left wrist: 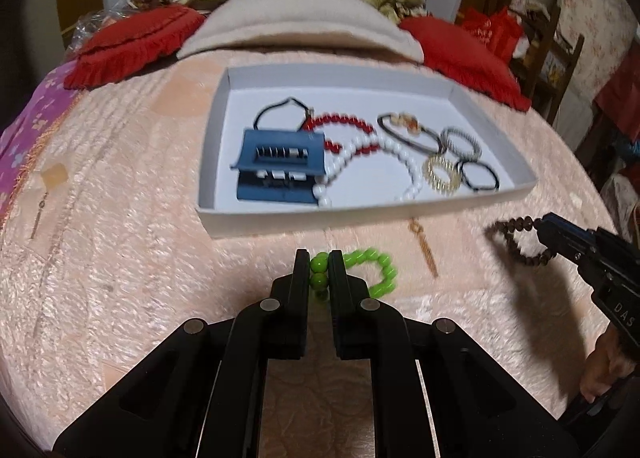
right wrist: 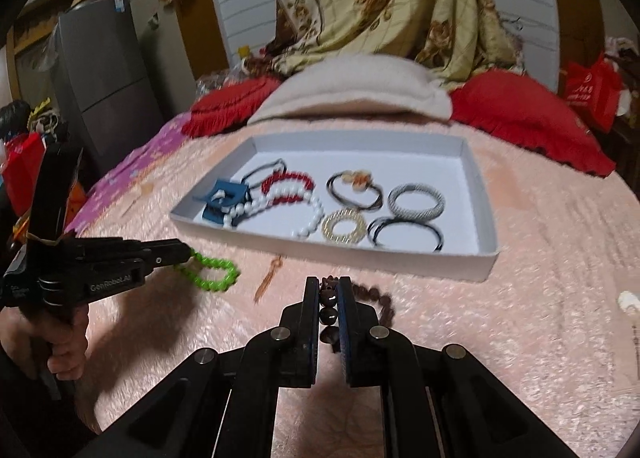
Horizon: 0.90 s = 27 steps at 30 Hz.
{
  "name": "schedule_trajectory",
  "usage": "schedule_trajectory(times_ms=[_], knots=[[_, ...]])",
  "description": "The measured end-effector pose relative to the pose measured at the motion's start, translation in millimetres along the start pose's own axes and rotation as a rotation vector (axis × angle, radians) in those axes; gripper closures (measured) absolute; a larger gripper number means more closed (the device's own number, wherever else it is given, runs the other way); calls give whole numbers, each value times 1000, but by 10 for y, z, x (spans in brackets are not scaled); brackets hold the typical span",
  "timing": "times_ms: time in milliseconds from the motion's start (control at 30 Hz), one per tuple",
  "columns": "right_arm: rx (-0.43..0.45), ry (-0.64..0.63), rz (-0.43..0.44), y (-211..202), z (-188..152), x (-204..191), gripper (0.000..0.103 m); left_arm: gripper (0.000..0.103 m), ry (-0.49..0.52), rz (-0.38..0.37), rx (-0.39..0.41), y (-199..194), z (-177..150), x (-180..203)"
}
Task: Organize jewelry
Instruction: 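Lift the green bracelet with the left gripper while the right lifts the brown bracelet toward the tray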
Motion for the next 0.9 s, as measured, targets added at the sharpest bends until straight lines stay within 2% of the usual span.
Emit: schedule_trajectory(times_ms=[200,900], knots=[[52,22,-25,-176,80,104,95,95,-18,-31,36,-154,76,32],[36,36,-64,-167,54,172,95,95,-3,6,38,-103,69,99]])
Point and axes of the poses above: each gripper's, at about its wrist camera, not at the fingertips, and y roughly the way its jaws point, x to its right, z to its top, the point moved 3 cm from there along y, roughly the way its jaws point, and after that the axes turned 15 degrees about -y, right-handed, at the moved point
